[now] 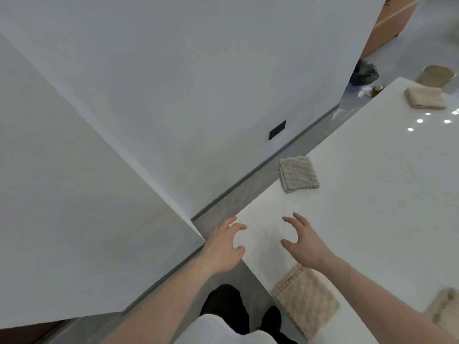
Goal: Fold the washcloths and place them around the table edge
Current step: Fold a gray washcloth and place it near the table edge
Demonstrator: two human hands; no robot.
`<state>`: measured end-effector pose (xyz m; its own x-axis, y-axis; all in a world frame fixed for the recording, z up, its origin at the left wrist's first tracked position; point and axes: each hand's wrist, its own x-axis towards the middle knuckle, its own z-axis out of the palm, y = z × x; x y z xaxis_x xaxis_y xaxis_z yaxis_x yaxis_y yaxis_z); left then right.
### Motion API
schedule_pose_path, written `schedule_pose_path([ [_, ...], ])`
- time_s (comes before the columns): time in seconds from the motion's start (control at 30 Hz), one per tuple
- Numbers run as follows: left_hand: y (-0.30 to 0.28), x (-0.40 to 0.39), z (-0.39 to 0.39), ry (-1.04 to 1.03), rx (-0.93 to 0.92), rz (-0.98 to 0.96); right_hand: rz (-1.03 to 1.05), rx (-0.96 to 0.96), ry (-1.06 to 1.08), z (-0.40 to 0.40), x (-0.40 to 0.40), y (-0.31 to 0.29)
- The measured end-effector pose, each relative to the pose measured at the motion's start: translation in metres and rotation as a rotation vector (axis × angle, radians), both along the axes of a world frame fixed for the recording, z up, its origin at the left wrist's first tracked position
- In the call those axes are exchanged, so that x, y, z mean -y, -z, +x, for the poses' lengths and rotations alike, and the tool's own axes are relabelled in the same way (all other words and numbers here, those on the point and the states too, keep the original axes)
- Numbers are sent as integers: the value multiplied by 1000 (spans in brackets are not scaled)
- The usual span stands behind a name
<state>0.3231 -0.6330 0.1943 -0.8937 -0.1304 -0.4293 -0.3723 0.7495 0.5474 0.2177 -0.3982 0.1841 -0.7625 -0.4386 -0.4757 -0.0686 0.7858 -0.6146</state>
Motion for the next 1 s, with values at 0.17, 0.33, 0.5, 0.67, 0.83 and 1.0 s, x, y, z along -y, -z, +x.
schedule_pose_path([
  [0.17, 13, 17, -55, 82, 36, 1, 33, 49, 85, -36, 10, 12],
  [0.33, 35, 36, -126, 227, 100, 25, 59, 72, 243, -66, 25, 29],
  [0.5, 57, 45, -199, 363, 154, 21, 84, 97, 373, -95, 40, 42],
  [0.67, 77, 39, -248, 449, 202, 15, 77, 94, 490, -122, 48, 55],
  [0.83, 97, 21, -277, 412, 187, 28, 69, 26, 547, -146, 44, 71],
  [1.0, 115, -1, -298, 327, 191, 70, 13, -18, 585, -171, 29, 89],
])
